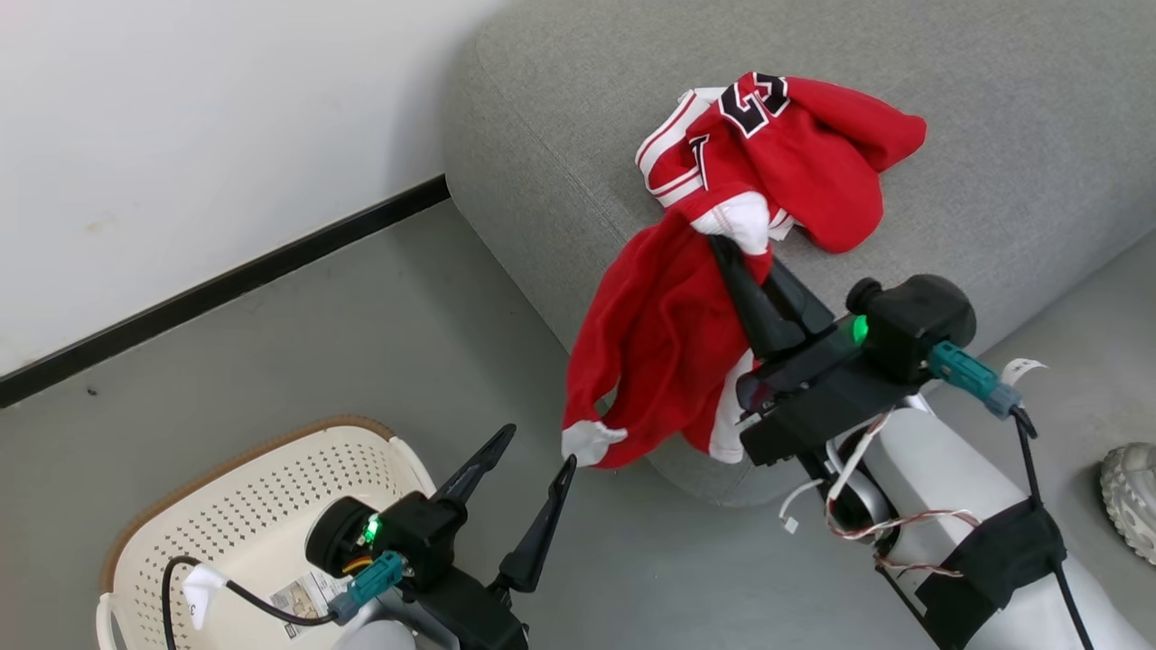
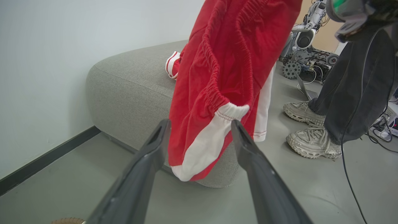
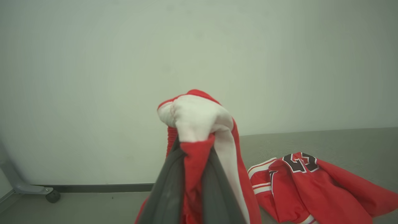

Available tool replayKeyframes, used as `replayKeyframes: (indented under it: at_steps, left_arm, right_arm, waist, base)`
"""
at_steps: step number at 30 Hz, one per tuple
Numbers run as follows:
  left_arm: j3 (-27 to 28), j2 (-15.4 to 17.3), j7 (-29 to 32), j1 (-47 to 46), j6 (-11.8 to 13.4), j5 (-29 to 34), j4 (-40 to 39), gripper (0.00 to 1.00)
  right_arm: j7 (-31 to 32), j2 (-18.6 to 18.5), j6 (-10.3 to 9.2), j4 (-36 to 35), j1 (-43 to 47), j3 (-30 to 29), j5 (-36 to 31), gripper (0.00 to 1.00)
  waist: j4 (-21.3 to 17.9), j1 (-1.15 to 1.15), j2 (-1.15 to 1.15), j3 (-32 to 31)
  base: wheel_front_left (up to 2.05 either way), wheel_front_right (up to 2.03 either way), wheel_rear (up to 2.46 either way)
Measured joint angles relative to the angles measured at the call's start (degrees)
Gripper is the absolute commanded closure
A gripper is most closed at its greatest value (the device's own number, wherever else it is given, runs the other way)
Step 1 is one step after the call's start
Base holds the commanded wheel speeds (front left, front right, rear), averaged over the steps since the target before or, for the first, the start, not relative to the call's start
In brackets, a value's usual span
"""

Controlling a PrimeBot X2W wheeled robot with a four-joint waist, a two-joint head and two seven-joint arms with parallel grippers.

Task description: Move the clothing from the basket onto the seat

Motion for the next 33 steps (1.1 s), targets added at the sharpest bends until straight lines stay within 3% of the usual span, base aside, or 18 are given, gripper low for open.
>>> replayKeyframes:
  at_steps: [19,33]
  left_arm:
    - [-2.97,2.02,0.0,-1.18,0.0,-0.01,-0.13,0.0]
    - [-4.86,5.09,0.0,-1.87,0.0,-0.01,-1.76,0.0]
  right_arm:
    - [0.0,-2.9,-2.6,-7.89,1.41,-5.47,-2.29,1.0]
    - [-0.01,-8.16,-4.56,-12.14,-2.91,-13.92,-3.55,1.0]
  waist:
    - [-1.22,0.0,0.0,2.53]
    - [-1.75,0.0,0.01,6.23]
  base:
    - [0.0,0.0,0.0]
    - [0.0,0.0,0.0]
